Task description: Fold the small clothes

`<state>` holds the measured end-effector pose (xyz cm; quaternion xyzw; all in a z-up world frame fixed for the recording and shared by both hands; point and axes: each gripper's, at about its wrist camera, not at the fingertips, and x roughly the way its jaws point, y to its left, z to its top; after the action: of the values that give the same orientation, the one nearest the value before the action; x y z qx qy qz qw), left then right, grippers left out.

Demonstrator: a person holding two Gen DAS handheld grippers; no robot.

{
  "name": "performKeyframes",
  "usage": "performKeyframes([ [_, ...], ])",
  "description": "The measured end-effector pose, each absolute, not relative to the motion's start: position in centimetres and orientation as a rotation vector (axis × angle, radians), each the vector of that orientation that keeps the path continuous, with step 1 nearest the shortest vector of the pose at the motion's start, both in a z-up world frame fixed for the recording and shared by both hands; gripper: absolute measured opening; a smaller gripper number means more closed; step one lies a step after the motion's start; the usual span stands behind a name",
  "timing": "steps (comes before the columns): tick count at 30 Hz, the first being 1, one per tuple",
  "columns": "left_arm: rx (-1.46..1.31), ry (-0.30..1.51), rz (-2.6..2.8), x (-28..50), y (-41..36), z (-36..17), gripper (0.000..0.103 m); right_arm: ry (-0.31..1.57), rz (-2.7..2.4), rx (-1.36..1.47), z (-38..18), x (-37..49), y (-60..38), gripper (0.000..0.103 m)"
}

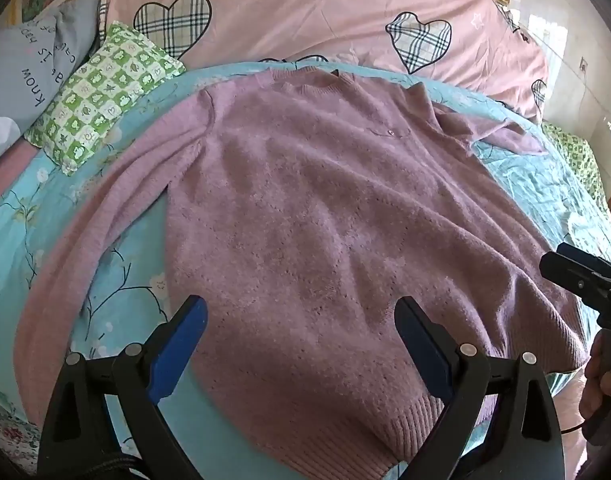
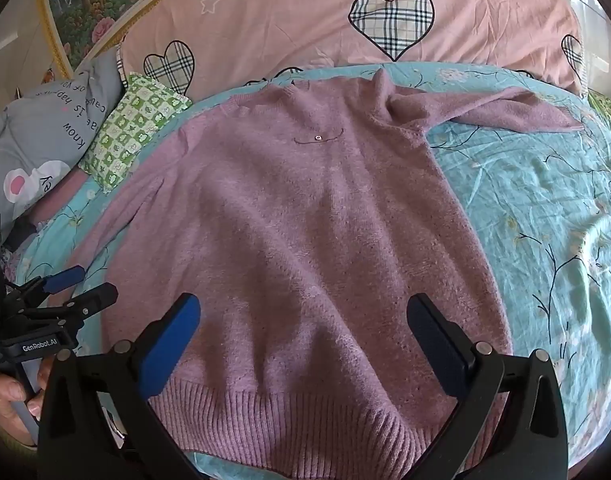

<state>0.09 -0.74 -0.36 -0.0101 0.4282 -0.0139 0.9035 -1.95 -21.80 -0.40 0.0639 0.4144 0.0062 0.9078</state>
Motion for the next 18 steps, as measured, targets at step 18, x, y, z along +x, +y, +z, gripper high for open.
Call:
performKeyframes([
  [18,-0.02,0.906,-0.028,0.38,-0.48,-0.29,0.095,0.853,0.016,0.132,-0.42,-1.97,-21.84,0.103],
])
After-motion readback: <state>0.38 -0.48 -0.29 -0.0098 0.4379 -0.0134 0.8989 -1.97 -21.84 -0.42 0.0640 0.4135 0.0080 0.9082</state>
